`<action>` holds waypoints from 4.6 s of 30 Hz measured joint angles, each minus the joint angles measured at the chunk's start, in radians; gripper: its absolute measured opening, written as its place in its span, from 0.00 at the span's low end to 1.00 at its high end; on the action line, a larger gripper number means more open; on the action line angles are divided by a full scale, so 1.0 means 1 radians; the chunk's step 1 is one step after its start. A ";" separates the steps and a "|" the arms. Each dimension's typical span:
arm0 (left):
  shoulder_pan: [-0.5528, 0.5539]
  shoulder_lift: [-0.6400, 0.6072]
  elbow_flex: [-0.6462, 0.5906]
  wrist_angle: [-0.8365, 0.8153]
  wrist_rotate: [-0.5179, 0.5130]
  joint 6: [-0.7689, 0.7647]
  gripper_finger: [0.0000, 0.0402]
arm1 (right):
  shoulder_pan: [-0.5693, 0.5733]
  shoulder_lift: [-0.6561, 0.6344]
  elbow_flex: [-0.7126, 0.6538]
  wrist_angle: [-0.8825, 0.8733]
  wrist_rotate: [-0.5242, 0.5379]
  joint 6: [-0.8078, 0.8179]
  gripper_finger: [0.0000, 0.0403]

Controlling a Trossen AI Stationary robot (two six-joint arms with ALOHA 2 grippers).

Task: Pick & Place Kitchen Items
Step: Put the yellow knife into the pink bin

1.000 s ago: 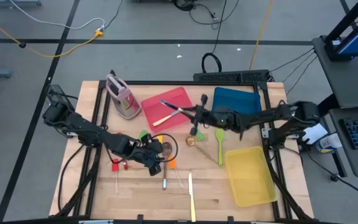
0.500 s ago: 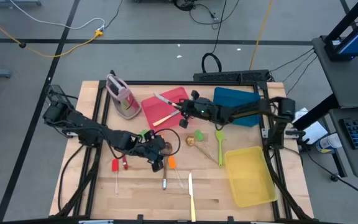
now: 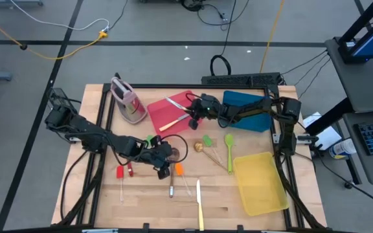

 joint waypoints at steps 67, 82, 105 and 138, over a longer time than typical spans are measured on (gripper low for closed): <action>-0.001 0.000 0.000 -0.001 0.001 -0.015 0.45 | 0.018 -0.004 -0.002 -0.132 -0.051 -0.010 0.40; -0.006 0.000 0.001 -0.001 0.000 -0.031 0.45 | 0.146 -0.134 -0.001 -0.126 -0.053 -0.090 0.39; -0.077 0.000 0.001 0.004 -0.001 -0.031 0.45 | 0.482 -0.307 -0.001 -0.330 -0.055 -0.094 0.39; -0.103 0.000 0.001 0.181 0.000 -0.001 0.45 | 0.799 -0.305 -0.002 -0.356 -0.338 -0.050 0.39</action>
